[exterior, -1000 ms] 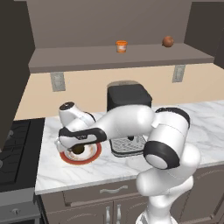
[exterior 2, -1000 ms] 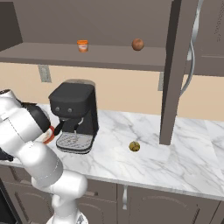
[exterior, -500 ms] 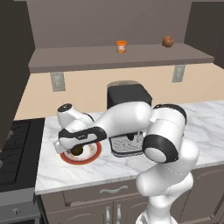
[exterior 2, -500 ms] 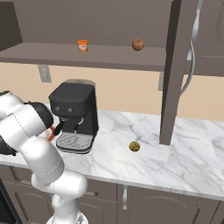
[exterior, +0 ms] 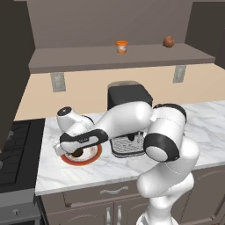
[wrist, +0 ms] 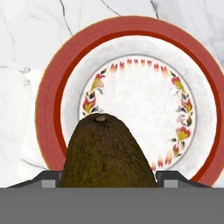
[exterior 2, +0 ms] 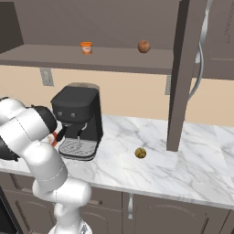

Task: Pick the avocado and bread from the counter and place them on the plate. Then pick the jam from the cabinet and place it next to the plate. Lastly close the cabinet door.

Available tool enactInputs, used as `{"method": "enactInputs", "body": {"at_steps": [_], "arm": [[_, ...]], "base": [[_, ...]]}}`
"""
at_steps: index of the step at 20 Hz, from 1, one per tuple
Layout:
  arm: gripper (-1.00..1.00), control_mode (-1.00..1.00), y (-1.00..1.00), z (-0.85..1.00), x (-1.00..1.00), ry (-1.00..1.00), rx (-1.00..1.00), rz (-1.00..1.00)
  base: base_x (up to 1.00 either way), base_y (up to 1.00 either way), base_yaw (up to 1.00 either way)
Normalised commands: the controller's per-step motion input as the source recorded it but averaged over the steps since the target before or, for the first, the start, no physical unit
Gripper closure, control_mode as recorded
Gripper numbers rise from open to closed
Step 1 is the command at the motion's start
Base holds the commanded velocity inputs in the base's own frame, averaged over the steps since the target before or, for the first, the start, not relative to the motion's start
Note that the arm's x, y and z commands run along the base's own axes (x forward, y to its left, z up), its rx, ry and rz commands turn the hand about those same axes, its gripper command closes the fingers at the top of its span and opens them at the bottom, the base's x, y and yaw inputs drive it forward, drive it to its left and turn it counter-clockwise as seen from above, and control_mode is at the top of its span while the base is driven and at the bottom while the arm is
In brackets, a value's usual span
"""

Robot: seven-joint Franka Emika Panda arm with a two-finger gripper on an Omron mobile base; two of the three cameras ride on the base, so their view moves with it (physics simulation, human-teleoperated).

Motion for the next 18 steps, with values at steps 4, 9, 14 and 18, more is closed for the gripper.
{"method": "enactInputs", "body": {"at_steps": [4,9,14,18], "arm": [[1.0,-1.0,0.0,-0.13,0.01,-0.03,0.0,0.0],[1.0,-1.0,0.0,-0.1,0.04,-0.02,0.0,0.0],[1.0,-1.0,0.0,-0.09,0.1,-0.01,0.0,0.0],[1.0,-1.0,0.0,-0.07,0.08,0.0,0.0,0.0]], "base": [[0.0,0.0,0.0],[0.0,0.0,0.0],[0.0,0.0,0.0],[0.0,0.0,0.0]]}}
